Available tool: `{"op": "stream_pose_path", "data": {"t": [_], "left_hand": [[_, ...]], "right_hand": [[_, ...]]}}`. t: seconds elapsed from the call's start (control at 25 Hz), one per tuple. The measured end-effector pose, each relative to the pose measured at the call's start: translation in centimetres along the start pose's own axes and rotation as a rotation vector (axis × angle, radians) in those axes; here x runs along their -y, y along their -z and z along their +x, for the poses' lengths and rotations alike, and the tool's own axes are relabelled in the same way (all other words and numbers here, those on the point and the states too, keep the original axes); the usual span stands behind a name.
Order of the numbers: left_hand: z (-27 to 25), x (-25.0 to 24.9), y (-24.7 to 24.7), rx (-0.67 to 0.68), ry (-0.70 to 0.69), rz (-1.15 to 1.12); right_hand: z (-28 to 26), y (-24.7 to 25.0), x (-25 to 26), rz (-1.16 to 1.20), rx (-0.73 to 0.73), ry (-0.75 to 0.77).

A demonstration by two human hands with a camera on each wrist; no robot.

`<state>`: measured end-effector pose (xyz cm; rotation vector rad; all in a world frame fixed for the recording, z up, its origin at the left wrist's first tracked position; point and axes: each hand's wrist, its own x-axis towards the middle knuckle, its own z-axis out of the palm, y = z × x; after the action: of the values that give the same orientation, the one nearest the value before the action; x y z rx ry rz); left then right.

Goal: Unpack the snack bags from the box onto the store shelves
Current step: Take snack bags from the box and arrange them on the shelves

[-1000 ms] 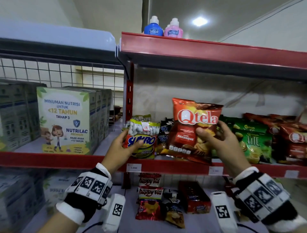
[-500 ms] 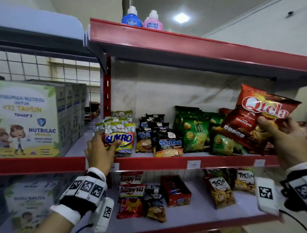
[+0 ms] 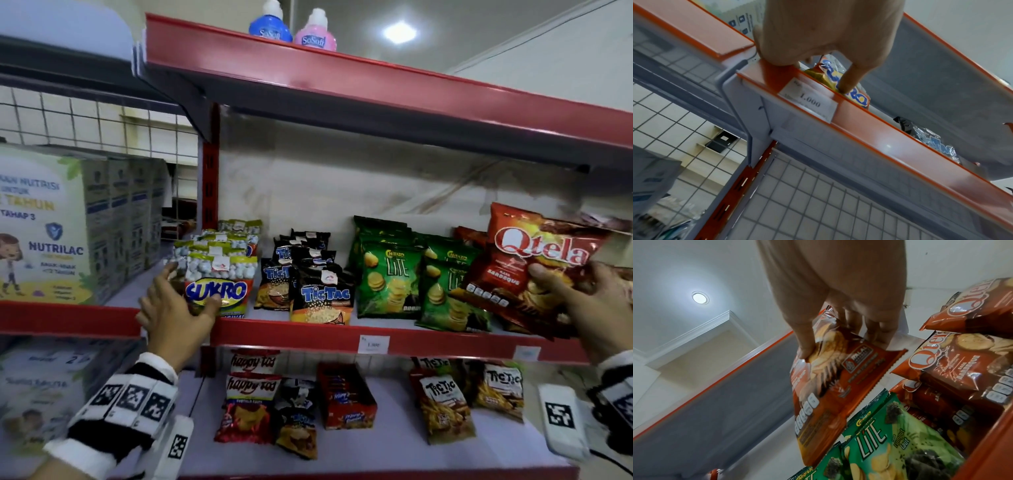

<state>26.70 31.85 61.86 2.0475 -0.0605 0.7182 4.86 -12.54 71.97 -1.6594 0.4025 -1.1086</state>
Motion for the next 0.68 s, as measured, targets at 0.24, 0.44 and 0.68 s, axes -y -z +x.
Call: {"op": "stream_pose_path", "data": {"t": [0.24,0.44,0.68], "left_hand": [[-1.1,-0.8,-0.2,-0.187,0.013,-0.056],[-2.5,-5.2,-1.4,-0.247,-0.223,-0.2],[-8.4,-16.4,-8.9,-0.089,-0.382,-0.315]], "right_hand": [[1.5,-0.1,-0.4,0.019,0.063,0.015],[2.7,3.4,0.9,0.104,-0.01,0.052],[5.0,11.6,1.4,0.054,-0.116,0.082]]}}
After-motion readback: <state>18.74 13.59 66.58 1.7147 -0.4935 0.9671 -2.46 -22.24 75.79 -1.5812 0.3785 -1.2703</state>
